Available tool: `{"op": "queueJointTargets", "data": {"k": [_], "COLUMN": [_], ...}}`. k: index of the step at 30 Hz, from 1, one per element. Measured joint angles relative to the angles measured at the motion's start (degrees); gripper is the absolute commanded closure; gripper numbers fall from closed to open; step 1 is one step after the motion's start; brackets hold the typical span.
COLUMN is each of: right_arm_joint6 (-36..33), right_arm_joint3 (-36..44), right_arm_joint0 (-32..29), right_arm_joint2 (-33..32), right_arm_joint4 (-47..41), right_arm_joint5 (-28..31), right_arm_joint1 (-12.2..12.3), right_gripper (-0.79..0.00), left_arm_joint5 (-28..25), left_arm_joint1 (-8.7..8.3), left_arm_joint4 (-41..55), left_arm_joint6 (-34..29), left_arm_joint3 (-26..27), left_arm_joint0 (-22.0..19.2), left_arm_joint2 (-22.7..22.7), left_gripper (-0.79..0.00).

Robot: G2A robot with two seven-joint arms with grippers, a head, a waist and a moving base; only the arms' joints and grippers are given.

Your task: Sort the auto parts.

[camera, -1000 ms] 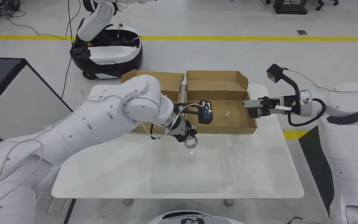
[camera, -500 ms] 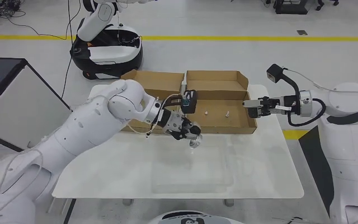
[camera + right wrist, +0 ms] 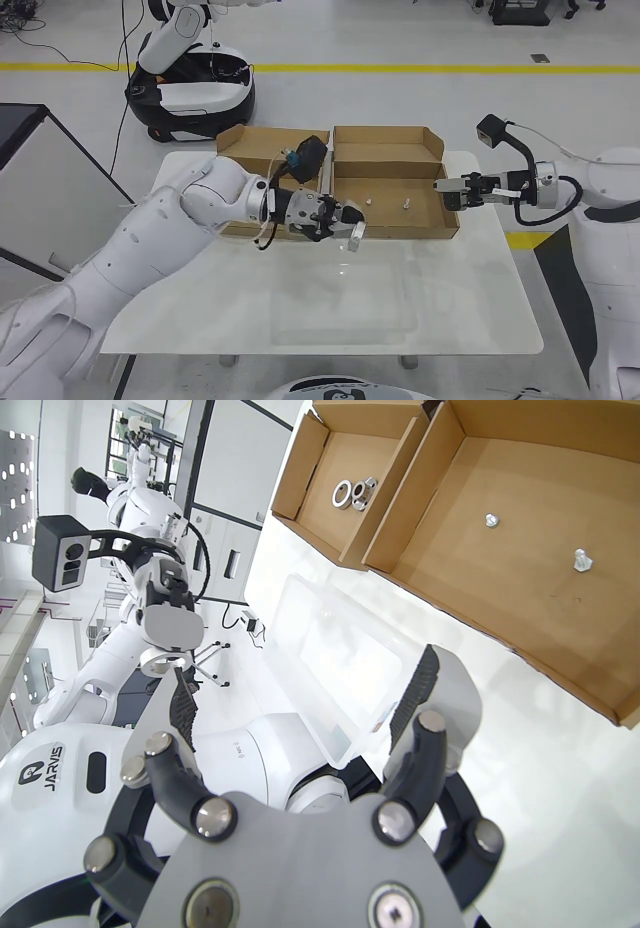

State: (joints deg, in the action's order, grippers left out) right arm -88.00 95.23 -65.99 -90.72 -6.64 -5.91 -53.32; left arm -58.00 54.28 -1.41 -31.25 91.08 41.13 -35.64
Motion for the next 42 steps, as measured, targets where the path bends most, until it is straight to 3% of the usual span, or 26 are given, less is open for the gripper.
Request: {"op": "queueJointTargets", "data": {"k": [11, 42], "right_arm_joint6": [0.00, 0.00], "right_arm_joint3": [0.00, 0.00], "right_arm_joint0": [0.00, 0.00], "right_arm_joint2": [0.00, 0.00], "right_arm_joint4": [0.00, 0.00], "right_arm_joint5": [0.00, 0.00], "right_arm_joint1": [0.00, 0.00], "right_gripper": [-0.785, -0.785], "left_arm_joint5": [0.00, 0.00], "left_arm_joint1": [-1.35, -1.34], "left_arm_joint4": [-10.79, -10.50], "left_arm_joint6": [18.72, 17.69], "left_arm_joint3": [5.80, 5.76], "left_arm_joint0": [6.62, 6.57], "left_arm_joint2": [-5.57, -5.54], "left_gripper": [0.000, 0.000]}}
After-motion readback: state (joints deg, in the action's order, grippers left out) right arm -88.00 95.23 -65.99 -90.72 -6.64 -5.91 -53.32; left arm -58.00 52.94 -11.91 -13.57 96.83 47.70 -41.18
